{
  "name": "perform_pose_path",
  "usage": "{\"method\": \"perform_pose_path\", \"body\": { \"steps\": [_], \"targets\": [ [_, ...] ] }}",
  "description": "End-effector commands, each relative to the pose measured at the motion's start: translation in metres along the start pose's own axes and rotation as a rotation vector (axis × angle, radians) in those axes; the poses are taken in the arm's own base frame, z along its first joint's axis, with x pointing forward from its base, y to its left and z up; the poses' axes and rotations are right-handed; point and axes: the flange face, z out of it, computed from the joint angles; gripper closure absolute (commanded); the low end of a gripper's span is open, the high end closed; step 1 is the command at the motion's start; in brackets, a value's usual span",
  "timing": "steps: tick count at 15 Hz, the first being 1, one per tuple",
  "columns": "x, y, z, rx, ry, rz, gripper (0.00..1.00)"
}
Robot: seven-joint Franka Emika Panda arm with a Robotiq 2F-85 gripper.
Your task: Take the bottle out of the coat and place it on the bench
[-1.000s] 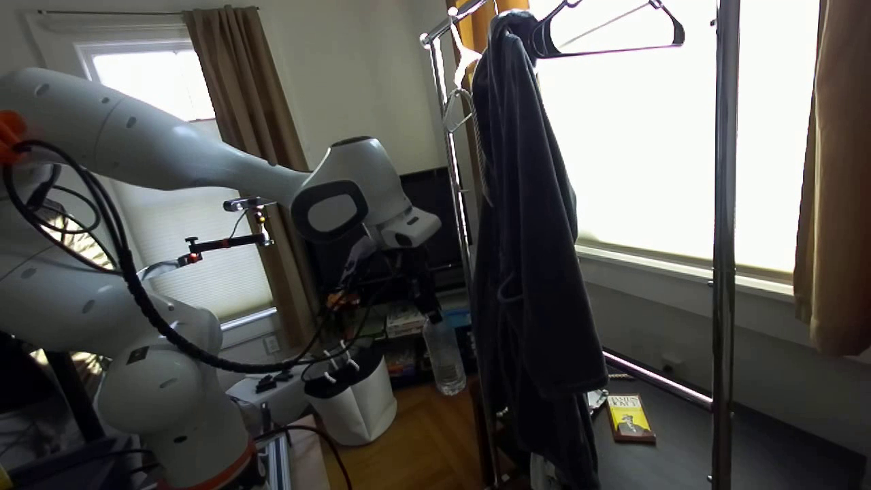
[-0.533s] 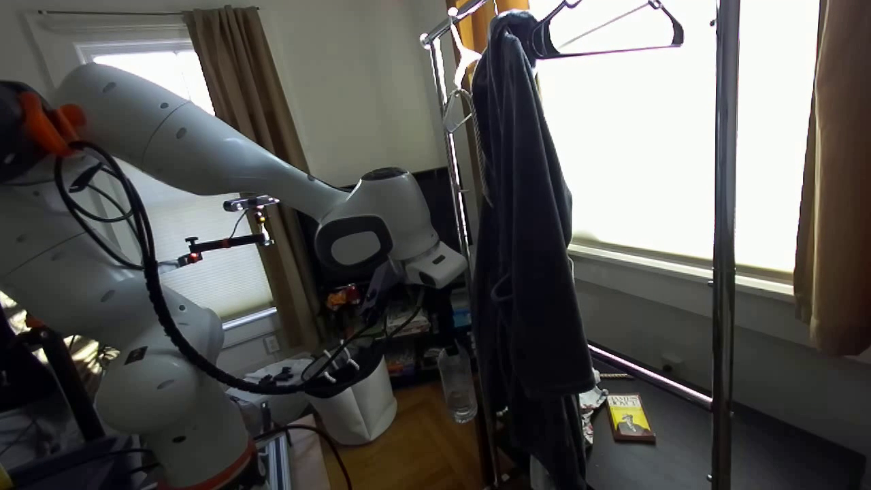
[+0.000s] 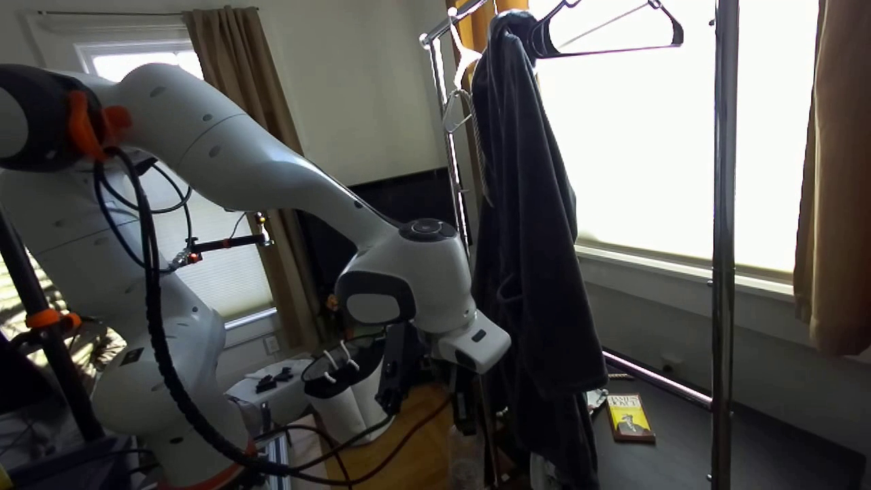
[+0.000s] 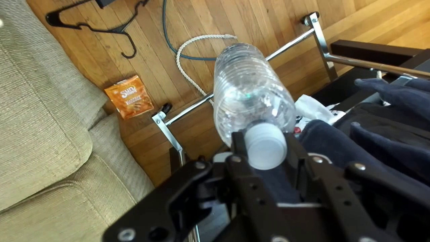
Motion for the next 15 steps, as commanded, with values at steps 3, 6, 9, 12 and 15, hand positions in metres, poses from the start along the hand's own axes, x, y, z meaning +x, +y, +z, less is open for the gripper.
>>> {"method": "perform_pose_path", "body": {
  "steps": [3,6,9,12,15],
  "targets": [
    [0.059,0.043,0.043,0.092,0.022,0.157,0.92],
    [0.057,0.044,0.039,0.116,0.027,0.175,0.69],
    [0.08,0.042,0.06,0.104,0.022,0.2,0.69],
    [0.106,0.037,0.067,0.032,0.17,0.13,0.92],
    [0.133,0.036,0.08,0.026,0.287,0.059,0.92]
  ]
}}
